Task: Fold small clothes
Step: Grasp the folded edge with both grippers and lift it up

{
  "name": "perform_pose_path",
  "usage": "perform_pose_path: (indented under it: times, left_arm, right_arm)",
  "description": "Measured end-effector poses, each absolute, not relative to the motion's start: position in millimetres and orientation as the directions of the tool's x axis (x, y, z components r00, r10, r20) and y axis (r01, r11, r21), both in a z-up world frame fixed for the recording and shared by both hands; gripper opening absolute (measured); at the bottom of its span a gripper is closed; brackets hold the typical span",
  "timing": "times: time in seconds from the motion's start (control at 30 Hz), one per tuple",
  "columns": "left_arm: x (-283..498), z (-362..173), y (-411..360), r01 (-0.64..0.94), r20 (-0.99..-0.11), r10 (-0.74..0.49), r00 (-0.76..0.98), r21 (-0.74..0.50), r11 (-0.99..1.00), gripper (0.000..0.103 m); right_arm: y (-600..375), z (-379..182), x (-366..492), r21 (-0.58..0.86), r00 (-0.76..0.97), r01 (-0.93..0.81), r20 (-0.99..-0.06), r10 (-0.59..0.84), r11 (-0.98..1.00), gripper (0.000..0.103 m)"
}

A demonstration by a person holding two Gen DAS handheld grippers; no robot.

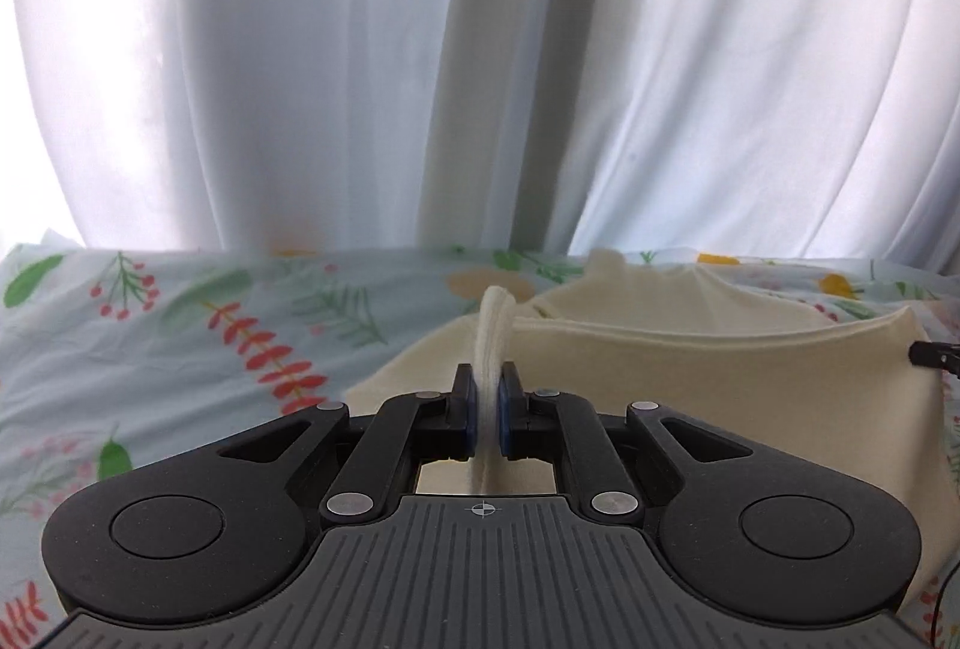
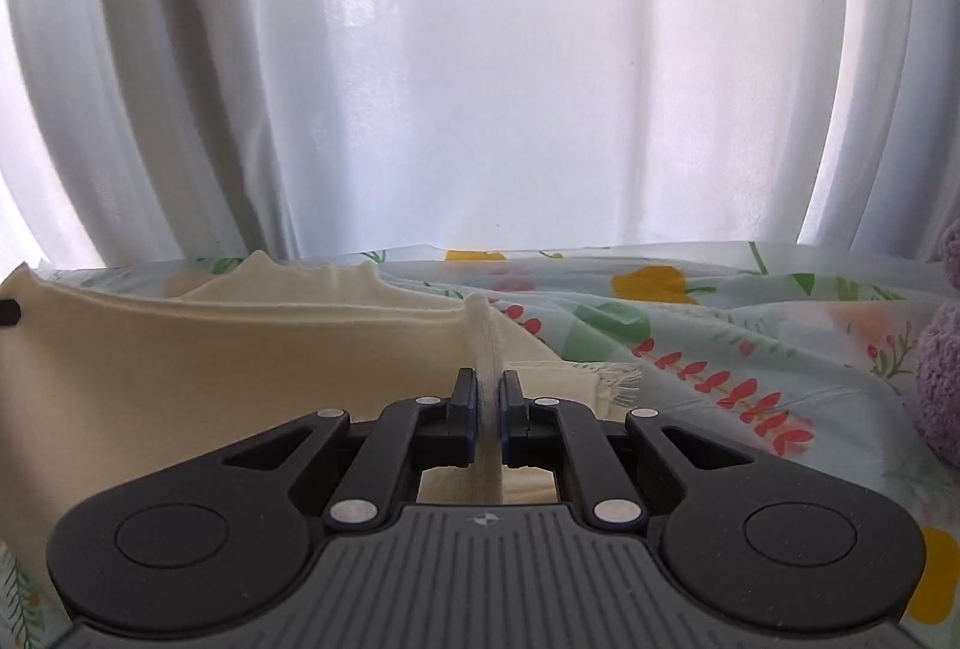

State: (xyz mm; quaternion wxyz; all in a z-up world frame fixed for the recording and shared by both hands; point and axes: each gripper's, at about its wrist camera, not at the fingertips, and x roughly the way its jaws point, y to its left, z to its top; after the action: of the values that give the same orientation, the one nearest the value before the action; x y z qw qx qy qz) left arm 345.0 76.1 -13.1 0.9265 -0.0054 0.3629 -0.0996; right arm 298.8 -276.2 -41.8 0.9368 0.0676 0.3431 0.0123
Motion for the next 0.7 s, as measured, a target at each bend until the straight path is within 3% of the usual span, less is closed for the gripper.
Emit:
perform_pose_path:
  times: [0.13,0.2,0.27,0.37,0.43,0.47,0.7]
  left_arm:
    - [356.1,-43.3,73.2,0.212,-0.738,-0.227,0.635,-0.116,0.970,0.016]
    - [341.8,-50.0,76.9,0.265,-0.722,-0.270,0.637,-0.124,0.956,0.031]
    - [335.6,-53.2,76.3,0.305,-0.718,-0.298,0.629,-0.125,0.944,0.037]
    - [335.3,-57.1,72.0,0.315,-0.736,-0.278,0.617,-0.092,0.945,0.031]
    - [336.8,-57.5,69.0,0.314,-0.743,-0.247,0.622,-0.053,0.948,0.010]
    - [336.2,-54.4,67.4,0.309,-0.745,-0.225,0.628,-0.026,0.951,0.009]
    - [356.9,10.1,61.5,0.278,-0.608,-0.198,0.769,0.039,0.960,0.009]
  right_arm:
    - [-276.0,-62.0,309.0,0.146,0.698,0.030,-0.711,0.084,0.989,0.010]
    - [-273.4,-63.7,301.5,0.126,0.692,-0.007,-0.715,0.095,0.992,0.016]
    - [-270.0,-65.8,297.5,0.075,0.686,-0.030,-0.724,0.075,0.997,0.023]
    - [-268.8,-68.7,298.3,0.049,0.678,-0.046,-0.732,0.068,0.998,0.024]
    - [-266.1,-67.5,298.9,0.041,0.676,-0.060,-0.733,0.071,0.997,0.018]
    - [-264.0,-65.0,298.9,0.043,0.675,-0.073,-0.733,0.081,0.996,0.007]
    - [-251.5,-15.9,320.9,-0.022,0.767,-0.083,-0.639,0.050,0.996,0.007]
